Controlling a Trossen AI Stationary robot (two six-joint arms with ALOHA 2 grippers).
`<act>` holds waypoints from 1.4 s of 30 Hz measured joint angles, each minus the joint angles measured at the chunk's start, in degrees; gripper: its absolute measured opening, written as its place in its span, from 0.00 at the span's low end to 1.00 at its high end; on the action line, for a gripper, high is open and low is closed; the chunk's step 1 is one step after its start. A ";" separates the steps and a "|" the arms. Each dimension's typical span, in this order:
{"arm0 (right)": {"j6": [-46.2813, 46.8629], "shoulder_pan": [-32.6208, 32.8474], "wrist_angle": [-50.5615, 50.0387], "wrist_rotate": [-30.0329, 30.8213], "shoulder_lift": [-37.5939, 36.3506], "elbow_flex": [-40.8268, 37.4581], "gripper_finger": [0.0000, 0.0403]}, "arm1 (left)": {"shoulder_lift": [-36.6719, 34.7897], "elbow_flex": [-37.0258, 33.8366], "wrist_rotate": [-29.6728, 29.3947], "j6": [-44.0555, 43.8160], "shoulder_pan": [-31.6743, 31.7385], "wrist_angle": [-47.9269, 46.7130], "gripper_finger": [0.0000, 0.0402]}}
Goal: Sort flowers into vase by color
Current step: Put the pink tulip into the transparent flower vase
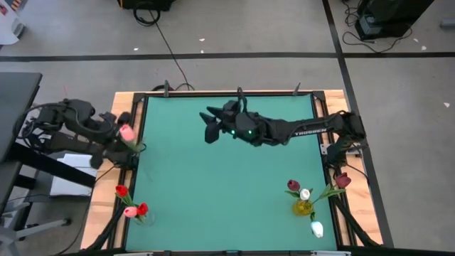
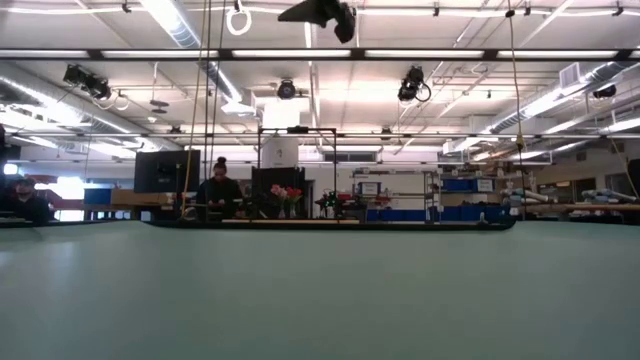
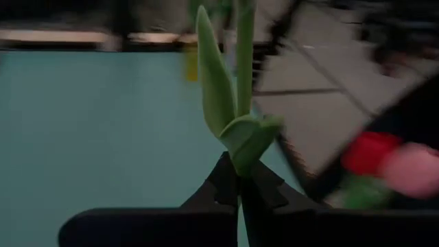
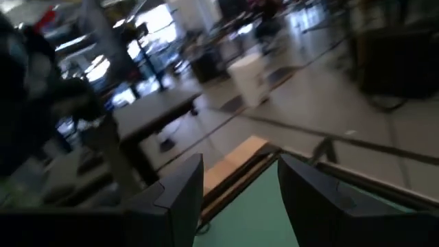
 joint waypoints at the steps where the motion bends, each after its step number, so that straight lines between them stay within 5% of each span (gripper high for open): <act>1: 0.34 0.61 -0.15 2.59 -0.04 0.00 0.48 | -0.75 -0.78 2.80 0.06 -0.01 -0.17 0.01; 9: 8.20 3.30 -1.63 11.71 -0.04 0.00 0.48 | -7.34 -4.33 19.27 2.99 -0.01 -4.20 0.01; 18: 9.95 5.99 -2.32 17.95 -0.01 0.00 0.48 | -11.98 -4.32 28.36 3.02 -0.01 -3.81 0.01; 32: 11.22 5.19 -2.42 17.60 -0.01 0.00 0.48 | -12.19 -4.50 36.17 4.80 5.61 5.20 0.01; 42: 11.32 4.09 -3.49 15.62 0.01 0.00 0.48 | -12.14 -12.28 42.94 7.26 8.93 8.50 0.01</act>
